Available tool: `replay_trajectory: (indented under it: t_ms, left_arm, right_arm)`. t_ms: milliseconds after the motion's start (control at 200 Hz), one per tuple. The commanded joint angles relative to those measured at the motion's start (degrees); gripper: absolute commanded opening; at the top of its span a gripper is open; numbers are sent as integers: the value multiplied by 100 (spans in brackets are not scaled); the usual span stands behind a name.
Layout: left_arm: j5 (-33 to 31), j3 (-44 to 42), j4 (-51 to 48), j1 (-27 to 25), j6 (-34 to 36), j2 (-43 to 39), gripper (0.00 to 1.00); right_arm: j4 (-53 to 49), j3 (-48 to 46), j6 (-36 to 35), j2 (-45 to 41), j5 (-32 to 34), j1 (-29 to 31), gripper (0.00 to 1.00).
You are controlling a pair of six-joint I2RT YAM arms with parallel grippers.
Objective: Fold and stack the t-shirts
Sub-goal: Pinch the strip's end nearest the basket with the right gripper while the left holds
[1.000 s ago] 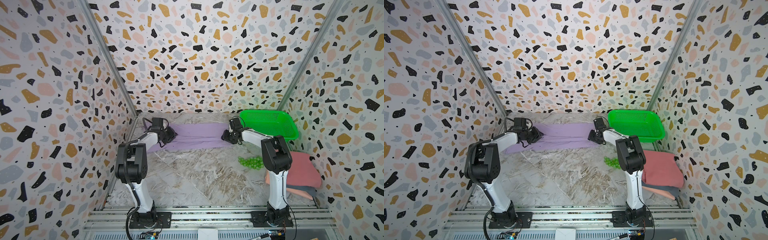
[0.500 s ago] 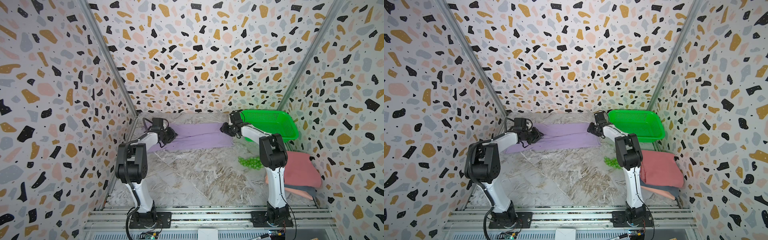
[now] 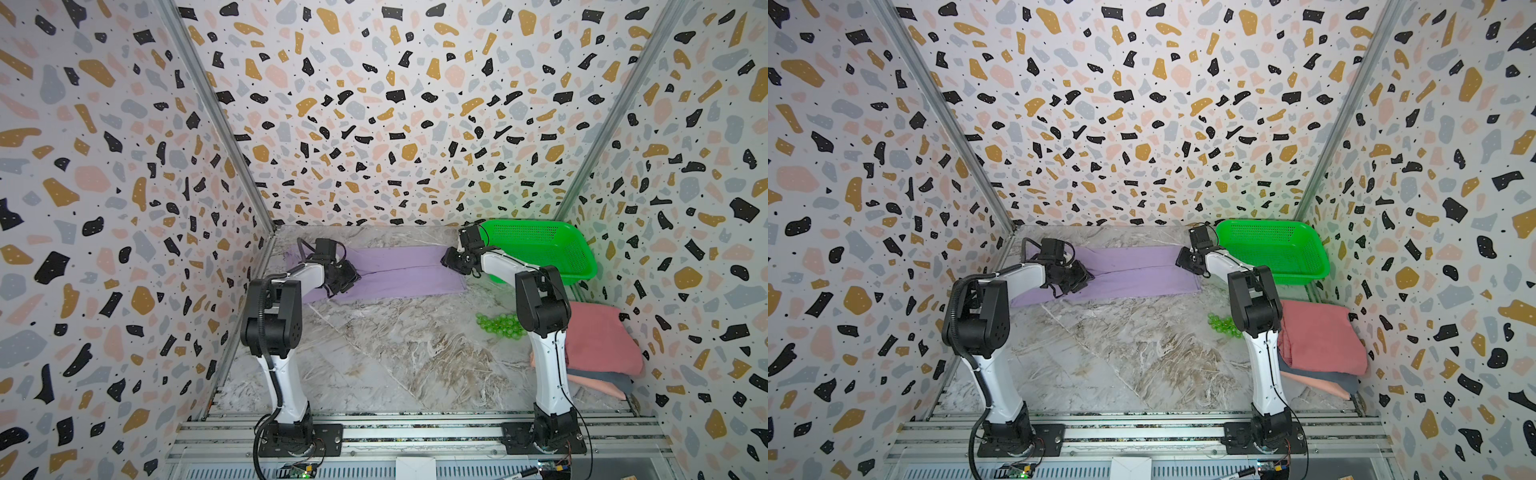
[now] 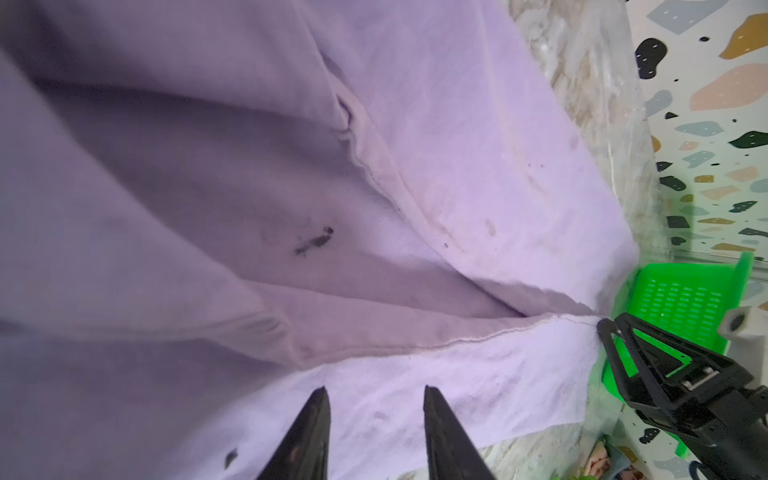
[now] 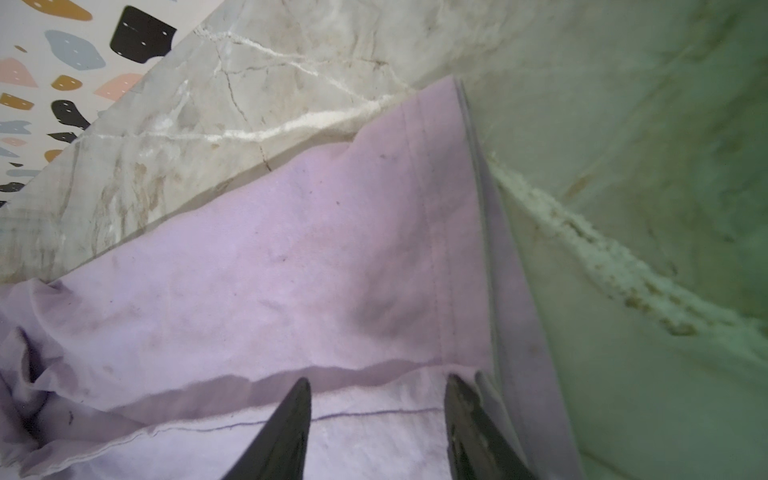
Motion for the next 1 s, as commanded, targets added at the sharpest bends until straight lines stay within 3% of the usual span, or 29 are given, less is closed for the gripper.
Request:
replay_trajectory:
  t_ms: [0, 466, 621, 766, 996]
  left_arm:
    - [-180, 163, 73, -32, 25, 235, 38]
    - [-30, 1491, 165, -15, -241, 1206, 38]
    - [339, 1280, 153, 110, -78, 685, 38]
    - [-54, 1087, -179, 335, 245, 95, 43]
    - [-721, 765, -286, 899, 281, 33, 51]
  right_arm:
    - [-149, -182, -74, -324, 62, -22, 52]
    - [-9, -1077, -236, -837, 48, -22, 52]
    - [-45, -556, -440, -847, 60, -7, 53]
    - [129, -113, -734, -740, 272, 120, 53]
    - [148, 762, -1017, 70, 66, 393, 53]
